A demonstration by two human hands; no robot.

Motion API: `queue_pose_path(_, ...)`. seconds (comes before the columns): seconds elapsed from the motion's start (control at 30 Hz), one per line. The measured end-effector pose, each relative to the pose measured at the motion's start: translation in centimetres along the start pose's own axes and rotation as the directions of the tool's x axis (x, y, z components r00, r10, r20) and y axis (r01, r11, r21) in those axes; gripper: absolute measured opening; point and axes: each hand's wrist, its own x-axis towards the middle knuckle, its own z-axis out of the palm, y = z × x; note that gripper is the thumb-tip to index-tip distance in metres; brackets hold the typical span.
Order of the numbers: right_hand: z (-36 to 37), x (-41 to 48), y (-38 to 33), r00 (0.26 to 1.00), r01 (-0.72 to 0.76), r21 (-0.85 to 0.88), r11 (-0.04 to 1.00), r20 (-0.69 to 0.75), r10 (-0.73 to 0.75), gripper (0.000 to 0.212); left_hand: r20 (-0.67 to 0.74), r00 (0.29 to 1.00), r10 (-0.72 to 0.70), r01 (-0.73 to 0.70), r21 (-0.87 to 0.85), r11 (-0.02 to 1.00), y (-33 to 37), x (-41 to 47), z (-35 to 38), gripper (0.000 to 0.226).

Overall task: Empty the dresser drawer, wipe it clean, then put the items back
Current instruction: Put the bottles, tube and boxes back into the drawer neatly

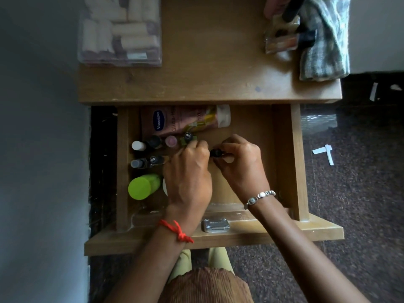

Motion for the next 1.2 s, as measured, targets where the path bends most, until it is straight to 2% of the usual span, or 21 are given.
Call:
queue_pose_path(0.13,-0.1,-0.1,-0.3,1.000,-0.013,0.006,1.000,0.016,0.013,0.017,-0.013,1.000,0.017,-0.017,0.002,1.000,-0.2,-0.2,0.0,0.035)
queue_pose_path(0.23,-1.1,0.0,-0.4,0.990,-0.079,-0.033,0.996,0.114,0.082,0.040,-0.005,0.999,0.044,-0.045,-0.037,0.998,0.3,-0.9,-1.1,0.048)
queue_pose_path(0.3,-2.7,0.3,-0.5,0.985,-0.110,-0.018,0.994,0.133,0.112,0.047,-0.022,0.997,0.080,-0.082,-0.093,0.992,1.1,-1.5,-2.6,0.056)
queue_pose_path(0.33,-3.8,0.6,-0.8,0.990,-0.116,0.020,0.993,0.084,0.114,0.044,-0.038,0.993,0.112,-0.116,-0.127,0.985,1.6,-1.6,-3.6,0.058)
queue_pose_path(0.43,-7.9,2.7,-2.1,0.977,-0.037,0.130,0.991,-0.206,0.064,0.027,-0.159,0.968,0.193,-0.231,-0.279,0.932,3.9,-0.1,-6.6,0.051)
queue_pose_path(0.5,-10.2,4.6,-2.8,0.926,0.003,0.039,0.999,-0.378,0.012,0.024,-0.229,0.958,0.170,-0.248,-0.375,0.893,5.3,2.4,-7.8,0.044)
queue_pose_path(0.6,-12.5,7.2,-3.1,0.850,-0.071,-0.137,0.988,-0.527,-0.012,0.029,-0.277,0.955,0.102,-0.230,-0.485,0.844,6.8,6.9,-8.0,0.039)
queue_pose_path(0.77,-13.5,9.3,-2.6,0.884,-0.105,-0.227,0.968,-0.467,-0.014,0.047,-0.250,0.968,0.012,-0.165,-0.599,0.784,8.4,12.6,-6.8,0.034)
queue_pose_path(1.03,-12.8,10.4,-1.3,0.915,-0.140,-0.363,0.921,-0.402,-0.019,0.055,-0.203,0.960,0.194,-0.278,-0.581,0.765,8.9,15.4,-4.8,0.028)
queue_pose_path(1.2,-13.4,9.8,-1.0,0.936,-0.098,-0.274,0.957,-0.352,-0.005,0.031,-0.195,0.952,0.236,-0.306,-0.595,0.743,8.3,14.7,-5.6,0.025)
